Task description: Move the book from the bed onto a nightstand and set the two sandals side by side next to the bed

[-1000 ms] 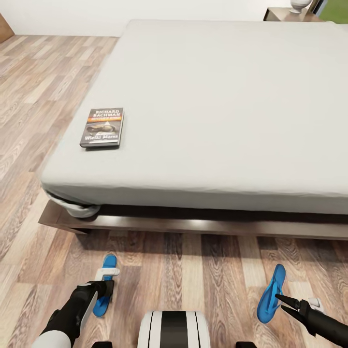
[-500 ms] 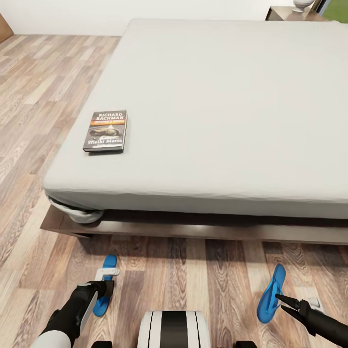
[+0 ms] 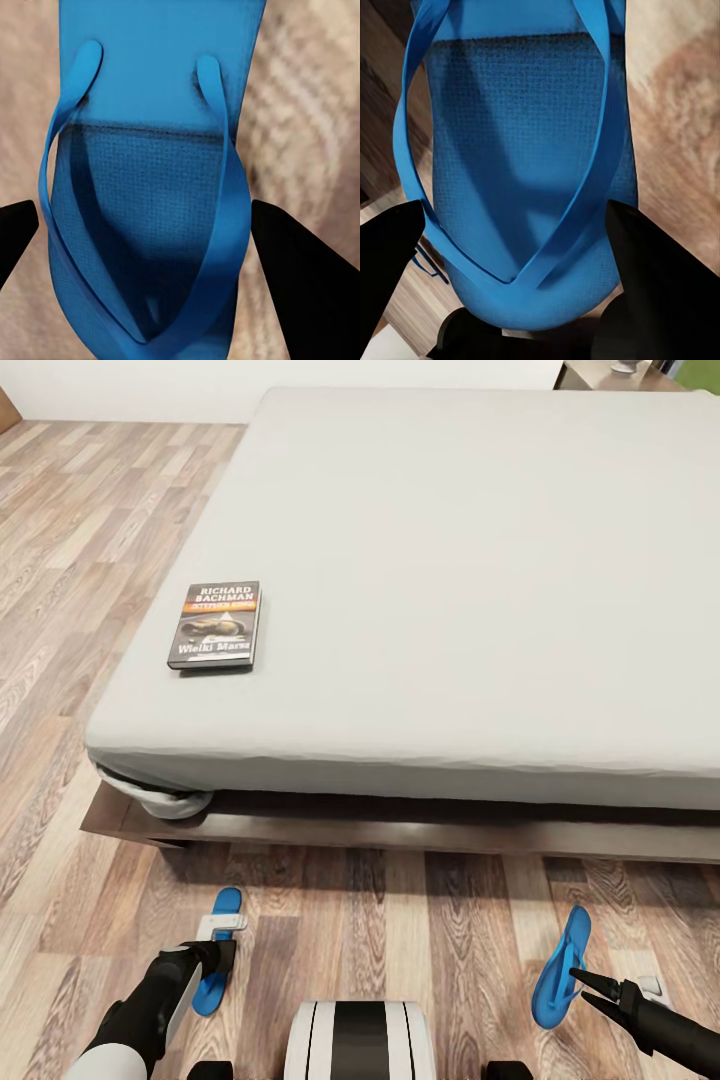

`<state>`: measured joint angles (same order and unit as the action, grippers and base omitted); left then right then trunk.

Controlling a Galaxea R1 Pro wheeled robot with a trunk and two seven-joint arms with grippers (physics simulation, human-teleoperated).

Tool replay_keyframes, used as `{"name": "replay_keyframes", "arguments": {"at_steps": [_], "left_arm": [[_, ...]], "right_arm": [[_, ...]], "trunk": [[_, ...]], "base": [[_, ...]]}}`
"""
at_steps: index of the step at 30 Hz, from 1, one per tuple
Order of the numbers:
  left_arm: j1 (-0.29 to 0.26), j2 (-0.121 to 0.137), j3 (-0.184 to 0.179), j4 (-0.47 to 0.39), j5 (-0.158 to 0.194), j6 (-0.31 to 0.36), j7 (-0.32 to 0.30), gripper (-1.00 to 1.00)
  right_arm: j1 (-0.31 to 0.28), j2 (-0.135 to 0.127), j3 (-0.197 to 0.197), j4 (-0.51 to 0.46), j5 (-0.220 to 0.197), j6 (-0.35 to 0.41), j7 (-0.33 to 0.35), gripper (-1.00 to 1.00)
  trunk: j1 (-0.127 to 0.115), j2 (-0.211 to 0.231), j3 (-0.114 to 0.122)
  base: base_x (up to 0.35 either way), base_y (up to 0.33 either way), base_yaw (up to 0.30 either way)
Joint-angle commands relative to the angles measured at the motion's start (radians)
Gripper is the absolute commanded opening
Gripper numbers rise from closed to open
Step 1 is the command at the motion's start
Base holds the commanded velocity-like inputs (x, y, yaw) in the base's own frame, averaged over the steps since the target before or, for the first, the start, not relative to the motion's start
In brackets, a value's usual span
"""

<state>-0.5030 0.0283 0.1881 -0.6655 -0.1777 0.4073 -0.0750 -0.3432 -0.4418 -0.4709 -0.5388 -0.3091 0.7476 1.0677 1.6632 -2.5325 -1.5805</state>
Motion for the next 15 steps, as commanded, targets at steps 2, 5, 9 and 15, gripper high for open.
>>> {"name": "replay_keyframes", "arguments": {"at_steps": [2,5,9,15], "left_arm": [[0.0,-0.001,0.004,-0.002,-0.011,0.004,-0.008,-1.0],[0.0,-0.001,0.004,-0.002,-0.011,0.004,-0.008,-1.0],[0.0,-0.001,0.004,-0.002,-0.011,0.004,-0.008,-1.0],[0.0,-0.001,0.004,-0.002,-0.011,0.004,-0.008,-1.0]], "right_arm": [[0.0,0.0,-0.002,0.0,-0.002,0.006,0.001,-1.0],[0.0,0.0,-0.002,0.0,-0.002,0.006,0.001,-1.0],[0.0,0.0,-0.002,0.0,-0.002,0.006,0.001,-1.0],[0.0,0.0,-0.002,0.0,-0.002,0.006,0.001,-1.0]], "trunk": [[0.0,0.0,-0.001],[0.0,0.0,-0.001],[0.0,0.0,-0.004],[0.001,-0.001,-0.012]], "base": [[0.0,0.0,0.0],[0.0,0.0,0.0],[0.0,0.0,0.0],[0.0,0.0,0.0]]}}
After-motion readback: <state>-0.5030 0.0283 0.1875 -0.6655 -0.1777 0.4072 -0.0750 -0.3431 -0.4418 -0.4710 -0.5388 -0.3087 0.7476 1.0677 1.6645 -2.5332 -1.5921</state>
